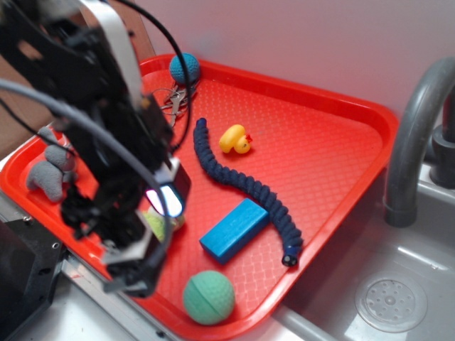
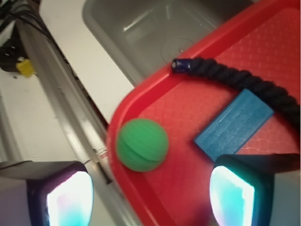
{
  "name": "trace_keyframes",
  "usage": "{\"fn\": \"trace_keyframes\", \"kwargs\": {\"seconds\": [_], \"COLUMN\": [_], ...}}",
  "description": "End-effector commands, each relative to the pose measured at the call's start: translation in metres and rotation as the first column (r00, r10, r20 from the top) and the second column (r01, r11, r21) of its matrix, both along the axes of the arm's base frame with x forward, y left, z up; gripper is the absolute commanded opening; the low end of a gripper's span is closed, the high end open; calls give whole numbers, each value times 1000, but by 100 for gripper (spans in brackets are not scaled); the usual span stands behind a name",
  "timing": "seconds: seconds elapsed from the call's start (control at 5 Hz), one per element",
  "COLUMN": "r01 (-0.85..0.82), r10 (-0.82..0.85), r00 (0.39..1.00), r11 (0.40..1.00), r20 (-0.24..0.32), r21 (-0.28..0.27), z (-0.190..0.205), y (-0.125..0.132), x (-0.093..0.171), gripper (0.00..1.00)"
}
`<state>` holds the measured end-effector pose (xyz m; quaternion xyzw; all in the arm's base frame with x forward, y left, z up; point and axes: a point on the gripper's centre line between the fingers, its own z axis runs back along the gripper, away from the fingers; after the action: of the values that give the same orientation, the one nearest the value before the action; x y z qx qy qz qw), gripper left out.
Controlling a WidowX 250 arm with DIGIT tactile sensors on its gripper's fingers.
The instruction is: Grab the green ball.
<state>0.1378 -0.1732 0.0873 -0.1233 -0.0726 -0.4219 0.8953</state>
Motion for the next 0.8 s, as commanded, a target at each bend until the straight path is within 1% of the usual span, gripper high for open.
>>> {"fn": "trace_keyframes", "kwargs": {"seconds": [0.0,0.2,0.4,0.6], "r01": [61,100,106,127], "r10": [-61,-100,-106,-127], "r00": [998,995,994,992], "r11": [997,995,994,992], "r20": [-8,-29,-12,-5], "r21": [43,-17,6,2], "z": [-43,-65,-66,-59], "y": [-19,-36,-40,-39], "x": [-19,-22,-22,-21], "gripper": [100,77,0,0]}}
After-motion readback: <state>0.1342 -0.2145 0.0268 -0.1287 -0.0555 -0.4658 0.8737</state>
